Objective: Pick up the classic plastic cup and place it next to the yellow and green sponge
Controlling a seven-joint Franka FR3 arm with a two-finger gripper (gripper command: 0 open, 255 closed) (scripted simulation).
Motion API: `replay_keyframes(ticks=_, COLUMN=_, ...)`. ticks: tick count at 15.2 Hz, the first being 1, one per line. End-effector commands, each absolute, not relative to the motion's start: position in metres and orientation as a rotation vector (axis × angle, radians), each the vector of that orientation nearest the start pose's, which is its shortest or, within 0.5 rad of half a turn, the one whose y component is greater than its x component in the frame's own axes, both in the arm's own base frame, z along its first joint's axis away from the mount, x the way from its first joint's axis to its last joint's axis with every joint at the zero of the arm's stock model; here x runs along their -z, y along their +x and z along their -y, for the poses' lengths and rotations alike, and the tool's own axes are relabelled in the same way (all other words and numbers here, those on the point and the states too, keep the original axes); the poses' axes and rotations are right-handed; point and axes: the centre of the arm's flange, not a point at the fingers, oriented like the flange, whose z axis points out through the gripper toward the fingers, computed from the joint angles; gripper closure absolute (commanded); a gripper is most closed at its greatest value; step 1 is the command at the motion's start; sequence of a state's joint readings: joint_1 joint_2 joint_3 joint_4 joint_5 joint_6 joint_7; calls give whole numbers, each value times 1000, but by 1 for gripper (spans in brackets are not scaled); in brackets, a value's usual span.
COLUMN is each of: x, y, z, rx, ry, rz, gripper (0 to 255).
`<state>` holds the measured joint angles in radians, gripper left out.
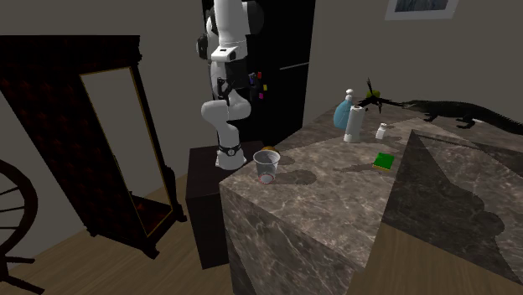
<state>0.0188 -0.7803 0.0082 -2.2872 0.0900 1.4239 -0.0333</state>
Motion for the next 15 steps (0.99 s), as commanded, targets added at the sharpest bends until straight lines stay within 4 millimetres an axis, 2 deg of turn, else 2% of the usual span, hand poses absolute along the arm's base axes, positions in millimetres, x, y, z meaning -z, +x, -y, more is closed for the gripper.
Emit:
replay_keyframes(ticks=1, x=-609, y=293, z=-19, rx=-126, ry=-3053, rz=103, gripper=0)
replay_keyframes(ticks=15, x=-435, y=342, z=-42, rx=-53, ry=-2975, rz=73, gripper=0)
